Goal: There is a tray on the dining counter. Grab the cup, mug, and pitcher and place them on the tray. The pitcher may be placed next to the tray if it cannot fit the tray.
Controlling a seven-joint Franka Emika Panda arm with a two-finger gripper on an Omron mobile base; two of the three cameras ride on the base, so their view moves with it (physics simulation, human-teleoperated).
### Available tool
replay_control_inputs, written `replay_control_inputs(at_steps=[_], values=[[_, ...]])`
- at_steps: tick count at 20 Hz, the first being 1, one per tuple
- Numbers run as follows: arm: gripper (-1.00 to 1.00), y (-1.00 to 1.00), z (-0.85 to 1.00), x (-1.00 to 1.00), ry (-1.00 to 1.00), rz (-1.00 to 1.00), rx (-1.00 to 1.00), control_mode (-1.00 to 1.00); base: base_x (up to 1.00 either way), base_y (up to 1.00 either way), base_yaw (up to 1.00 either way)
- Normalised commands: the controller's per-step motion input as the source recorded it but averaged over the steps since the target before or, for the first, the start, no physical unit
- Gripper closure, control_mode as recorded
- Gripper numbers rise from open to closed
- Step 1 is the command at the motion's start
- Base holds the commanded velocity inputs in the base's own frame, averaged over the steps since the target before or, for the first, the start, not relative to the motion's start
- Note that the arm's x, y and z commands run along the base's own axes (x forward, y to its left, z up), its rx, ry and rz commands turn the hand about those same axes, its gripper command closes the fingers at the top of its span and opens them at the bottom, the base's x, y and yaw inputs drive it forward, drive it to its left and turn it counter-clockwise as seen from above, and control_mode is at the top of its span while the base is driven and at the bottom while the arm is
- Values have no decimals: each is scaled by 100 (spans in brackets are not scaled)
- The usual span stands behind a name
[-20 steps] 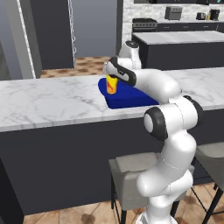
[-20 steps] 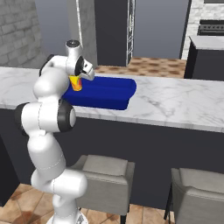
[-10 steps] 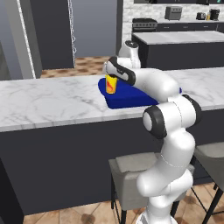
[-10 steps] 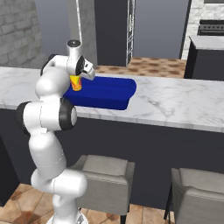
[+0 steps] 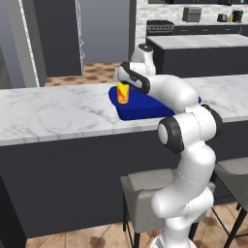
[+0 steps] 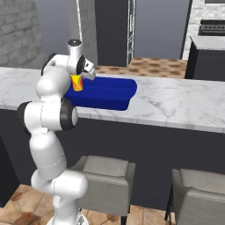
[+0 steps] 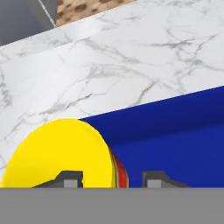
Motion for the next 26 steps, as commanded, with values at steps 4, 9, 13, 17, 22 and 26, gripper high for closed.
replay_control_inputs(at_steps=[4, 9, 13, 17, 22, 26], values=[[-100, 0, 1, 0, 0, 0, 0, -100, 0, 0, 0], [-100, 0, 33, 0, 0, 0, 0, -100, 0, 0, 0], [-100, -12, 56, 0, 0, 0, 1, -100, 0, 0, 0], [-100, -20, 49, -13, -2, 4, 0, -100, 0, 0, 0], [-100, -8, 38, -78, -8, 9, 0, -100, 0, 0, 0], [-100, 0, 17, -100, -11, 12, -2, -100, 0, 0, 0]])
